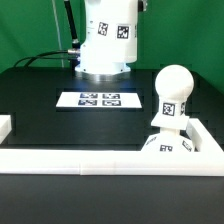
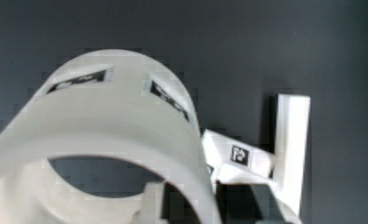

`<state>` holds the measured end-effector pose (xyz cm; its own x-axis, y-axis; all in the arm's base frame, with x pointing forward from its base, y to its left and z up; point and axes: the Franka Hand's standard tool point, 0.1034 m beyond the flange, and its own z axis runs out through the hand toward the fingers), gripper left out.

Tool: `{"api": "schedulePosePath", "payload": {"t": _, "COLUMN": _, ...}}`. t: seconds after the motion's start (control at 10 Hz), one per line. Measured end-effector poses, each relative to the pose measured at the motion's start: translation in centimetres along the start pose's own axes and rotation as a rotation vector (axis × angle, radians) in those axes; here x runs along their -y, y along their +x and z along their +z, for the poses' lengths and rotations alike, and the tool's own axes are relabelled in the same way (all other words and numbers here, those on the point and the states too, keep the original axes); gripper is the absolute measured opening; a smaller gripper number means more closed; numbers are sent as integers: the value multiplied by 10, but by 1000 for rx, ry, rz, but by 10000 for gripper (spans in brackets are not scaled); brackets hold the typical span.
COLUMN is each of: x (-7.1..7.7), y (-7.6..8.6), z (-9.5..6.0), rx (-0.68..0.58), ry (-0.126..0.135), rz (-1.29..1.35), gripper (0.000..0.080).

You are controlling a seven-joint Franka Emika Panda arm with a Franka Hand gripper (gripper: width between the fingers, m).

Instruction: Assemble lamp

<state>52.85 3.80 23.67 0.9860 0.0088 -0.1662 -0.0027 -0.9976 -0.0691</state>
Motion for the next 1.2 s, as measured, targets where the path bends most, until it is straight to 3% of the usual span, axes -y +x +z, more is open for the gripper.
{"api": "schedulePosePath", "payload": {"t": 0.2, "x": 10, "y": 22, "z": -9, "rx": -5, "ry": -9, "rz": 26, "gripper": 46}}
{"api": "schedulePosePath", "payload": {"t": 0.7, "x": 12, "y": 23, "z": -6, "rx": 0, "ry": -8, "rz": 25, "gripper": 46}}
{"api": "schedulePosePath", "payload": {"t": 0.8, "x": 22, "y": 27, "z": -9, "rx": -7, "ry": 5, "rz": 21, "gripper": 46}}
{"api": "schedulePosePath", "payload": {"t": 1.2, "x": 47, "y": 53, "z": -18, "rx": -41, "ry": 6, "rz": 40, "gripper": 46}}
